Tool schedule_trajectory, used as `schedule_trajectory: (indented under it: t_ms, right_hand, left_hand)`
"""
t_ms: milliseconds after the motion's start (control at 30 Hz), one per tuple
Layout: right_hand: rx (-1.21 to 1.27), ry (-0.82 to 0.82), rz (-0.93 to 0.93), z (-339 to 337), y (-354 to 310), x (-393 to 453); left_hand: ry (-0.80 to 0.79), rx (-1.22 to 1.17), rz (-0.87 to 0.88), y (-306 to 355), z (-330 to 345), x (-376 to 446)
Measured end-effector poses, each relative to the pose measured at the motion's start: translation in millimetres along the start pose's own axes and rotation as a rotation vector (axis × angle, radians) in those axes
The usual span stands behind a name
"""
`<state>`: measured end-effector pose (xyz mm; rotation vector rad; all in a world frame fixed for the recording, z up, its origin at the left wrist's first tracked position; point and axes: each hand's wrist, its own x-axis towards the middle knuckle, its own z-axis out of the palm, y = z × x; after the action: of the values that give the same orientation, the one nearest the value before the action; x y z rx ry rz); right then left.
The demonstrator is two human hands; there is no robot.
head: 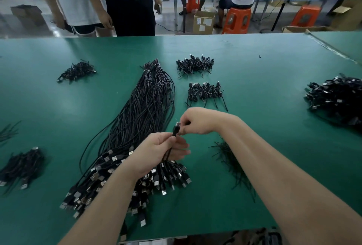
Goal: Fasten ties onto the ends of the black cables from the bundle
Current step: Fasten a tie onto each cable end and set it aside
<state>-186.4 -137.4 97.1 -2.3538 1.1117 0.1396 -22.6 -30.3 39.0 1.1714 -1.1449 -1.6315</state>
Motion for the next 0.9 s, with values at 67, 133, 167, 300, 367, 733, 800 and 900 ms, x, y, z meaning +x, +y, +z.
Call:
schedule_trajectory:
  t_ms: [67, 133, 167, 300, 367, 733, 800, 900]
  right_hand:
    - [0.036, 0.097, 0.018, -0.9, -2.8, 1.3]
    - [0.112, 0.147, 0.015, 0.9, -8.0, 1.8]
    - [0.154, 0.160, 0.013, 2.3, -10.5, 1.5]
    - [0.337, 0.256, 0.005, 9.2, -17.0, -4.1]
    - [0.394, 0.300, -0.012, 13.4, -21.2, -7.7]
    - [0.482, 0.342, -0.052, 36.1, -31.8, -12.6]
    - [0.517, 0.339, -0.040, 37.5, -28.7, -13.0]
    - [0.550, 0.314, -0.062, 39.4, -24.9, -14.3]
  left_hand:
    - [0.120, -0.013, 0.023, -4.3, 4.7, 6.3]
    - [0.209, -0.046, 0.061, -7.8, 8.2, 11.3]
    - [0.243, -0.060, 0.084, -8.9, 9.9, 13.1]
    - [0.381, -0.175, 0.166, -8.9, 15.7, 15.5]
    - [0.424, -0.251, 0.195, -6.8, 17.9, 17.4]
    - [0.562, -0.817, 0.217, 29.1, 4.3, 36.2]
    - [0.544, -0.831, 0.226, 34.3, 2.1, 35.8]
    - [0.543, -0.852, 0.269, 37.7, -2.4, 34.2]
